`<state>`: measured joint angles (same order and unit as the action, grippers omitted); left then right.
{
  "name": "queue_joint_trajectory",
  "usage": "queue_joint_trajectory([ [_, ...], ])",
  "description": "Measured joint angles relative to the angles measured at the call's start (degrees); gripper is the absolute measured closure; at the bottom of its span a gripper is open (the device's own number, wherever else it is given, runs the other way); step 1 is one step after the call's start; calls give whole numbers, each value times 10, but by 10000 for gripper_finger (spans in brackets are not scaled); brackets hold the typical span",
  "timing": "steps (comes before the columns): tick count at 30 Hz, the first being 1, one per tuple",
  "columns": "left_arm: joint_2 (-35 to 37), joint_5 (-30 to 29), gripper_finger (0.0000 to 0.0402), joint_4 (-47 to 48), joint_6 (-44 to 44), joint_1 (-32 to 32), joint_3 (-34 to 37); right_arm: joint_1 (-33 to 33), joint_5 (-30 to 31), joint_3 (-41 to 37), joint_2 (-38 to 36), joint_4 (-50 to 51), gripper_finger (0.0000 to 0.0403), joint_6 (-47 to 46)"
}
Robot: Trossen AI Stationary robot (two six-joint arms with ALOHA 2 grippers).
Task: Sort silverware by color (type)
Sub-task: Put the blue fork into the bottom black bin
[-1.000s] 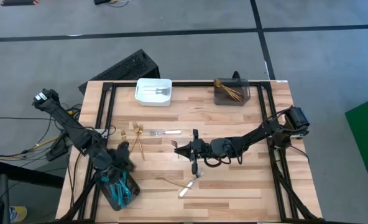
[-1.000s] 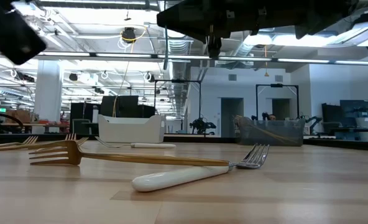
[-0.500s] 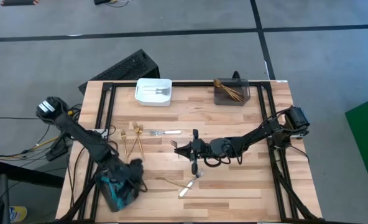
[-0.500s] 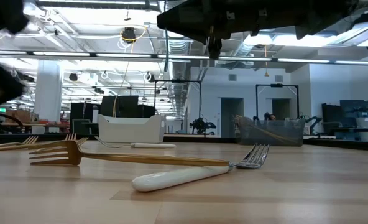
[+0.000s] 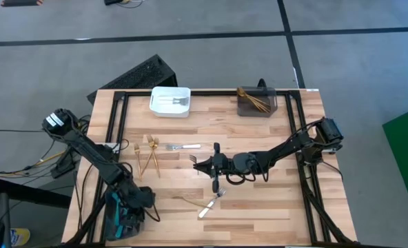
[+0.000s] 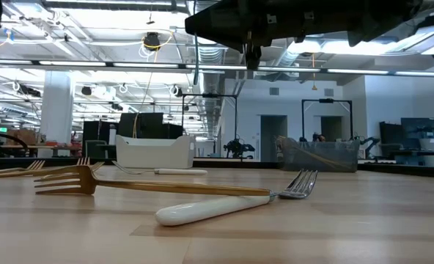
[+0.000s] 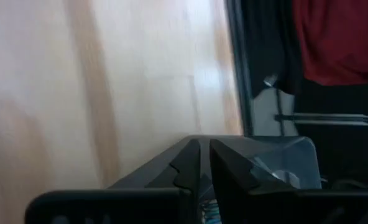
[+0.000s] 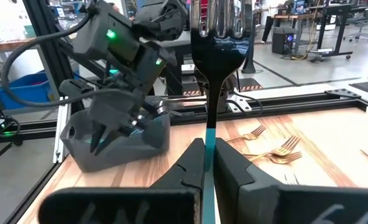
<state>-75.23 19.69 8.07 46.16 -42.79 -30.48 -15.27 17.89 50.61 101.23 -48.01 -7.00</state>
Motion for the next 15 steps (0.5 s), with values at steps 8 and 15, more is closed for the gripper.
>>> queue_joint_trajectory([
  [8, 62, -23, 397, -23, -25, -1, 4, 0, 0, 0, 0, 0, 369, 0],
  [15, 77, -65, 397, -33, -70, 18, 6, 0, -1, 0, 0, -2, 369, 0],
])
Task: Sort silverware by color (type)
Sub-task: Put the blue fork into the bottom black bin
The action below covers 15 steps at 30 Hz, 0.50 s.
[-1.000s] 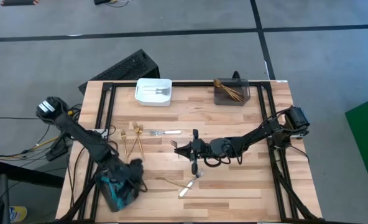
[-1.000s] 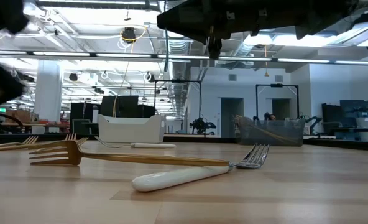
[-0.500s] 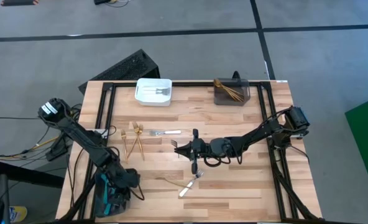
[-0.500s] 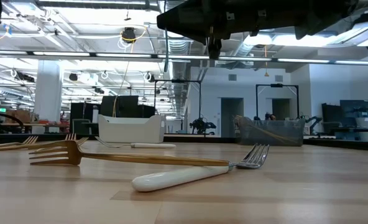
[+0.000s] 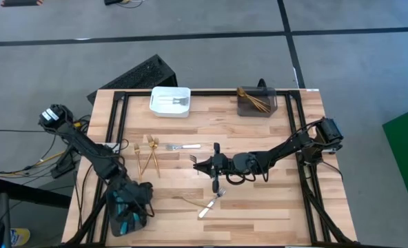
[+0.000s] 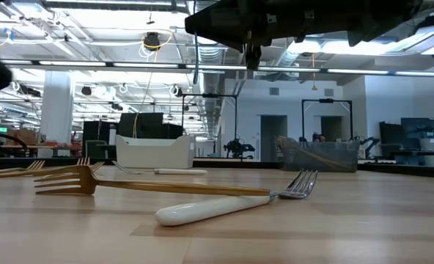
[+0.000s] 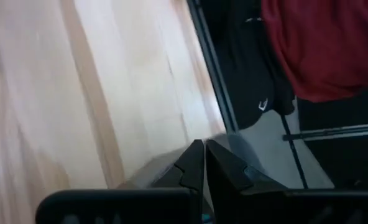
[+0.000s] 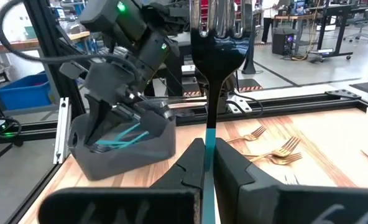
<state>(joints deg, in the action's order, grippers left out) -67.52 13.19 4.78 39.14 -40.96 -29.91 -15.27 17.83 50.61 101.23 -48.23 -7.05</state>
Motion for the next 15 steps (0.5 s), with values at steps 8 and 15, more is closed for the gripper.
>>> queue_joint_trajectory([
  [8, 53, -168, 397, -27, -129, 26, -1, -1, -24, 0, 0, 0, 369, -16],
  [15, 91, -582, 390, -84, -247, 43, 2, 3, -30, 0, 4, 0, 369, -16],
])
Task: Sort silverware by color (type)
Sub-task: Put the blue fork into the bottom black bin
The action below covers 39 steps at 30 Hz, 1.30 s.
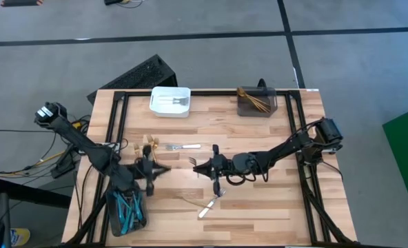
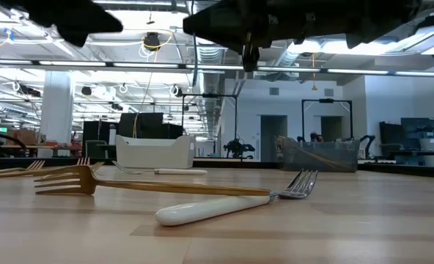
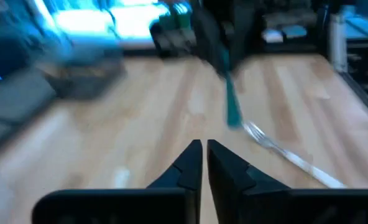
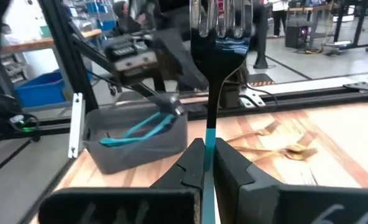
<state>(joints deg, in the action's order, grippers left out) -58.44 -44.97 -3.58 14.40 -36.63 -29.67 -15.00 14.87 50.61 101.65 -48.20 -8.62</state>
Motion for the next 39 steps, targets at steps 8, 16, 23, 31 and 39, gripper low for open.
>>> queue_joint_trajectory([
  [8, -80, 56, 283, -240, -166, 74, 5, 1, 0, -1, 1, 23, 369, 13],
  [16, -133, 158, 212, -338, -178, 154, 5, 6, 0, -1, 1, 25, 369, 16],
  [23, -138, 247, 221, -353, -135, 186, 5, 18, 1, -1, 1, 27, 366, 18],
  [31, -138, 241, 251, -361, -97, 216, 5, 24, 1, 0, 1, 19, 365, 18],
  [39, -173, 280, 261, -406, -90, 222, 5, 26, 0, 0, 1, -13, 365, 16],
])
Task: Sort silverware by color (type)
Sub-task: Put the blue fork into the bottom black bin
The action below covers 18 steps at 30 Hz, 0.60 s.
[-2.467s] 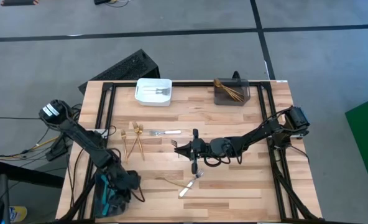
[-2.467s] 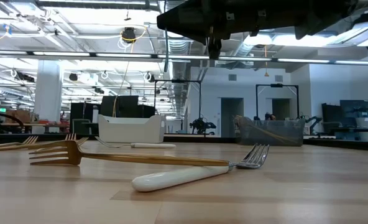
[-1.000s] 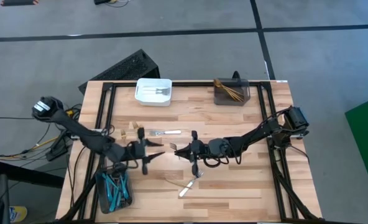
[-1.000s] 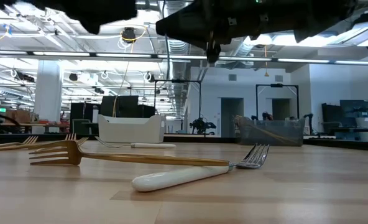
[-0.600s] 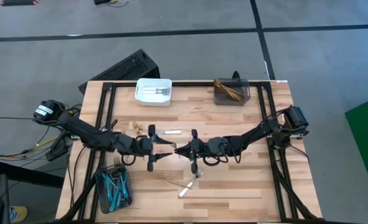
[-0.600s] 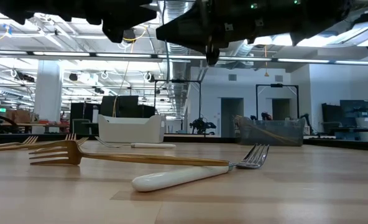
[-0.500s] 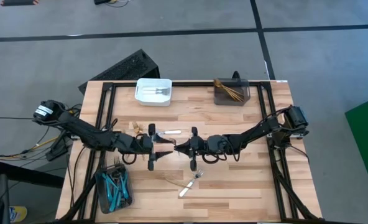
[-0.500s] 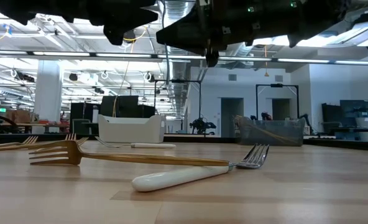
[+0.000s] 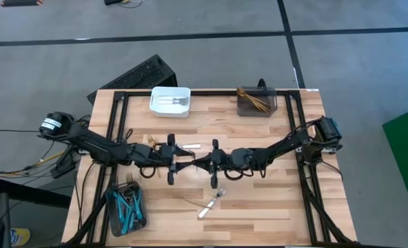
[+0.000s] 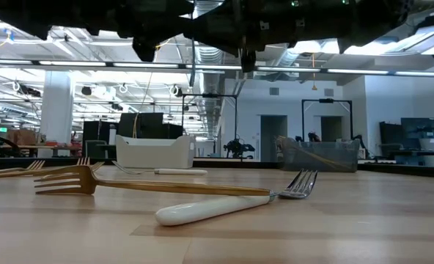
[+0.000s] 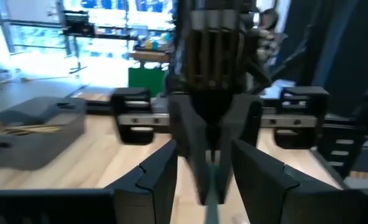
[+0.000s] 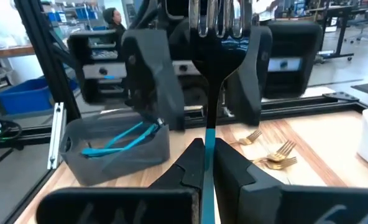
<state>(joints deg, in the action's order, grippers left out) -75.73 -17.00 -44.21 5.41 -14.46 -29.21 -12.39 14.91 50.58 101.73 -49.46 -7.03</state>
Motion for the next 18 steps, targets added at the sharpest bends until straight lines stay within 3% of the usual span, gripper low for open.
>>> queue_joint_trajectory([
  [9, -50, 2, 281, -68, -14, 1, 0, 5, -13, 1, 0, 5, 365, 0],
  [18, -38, 1, 384, -65, -42, 0, 0, 5, -31, 1, -1, 12, 362, -20],
])
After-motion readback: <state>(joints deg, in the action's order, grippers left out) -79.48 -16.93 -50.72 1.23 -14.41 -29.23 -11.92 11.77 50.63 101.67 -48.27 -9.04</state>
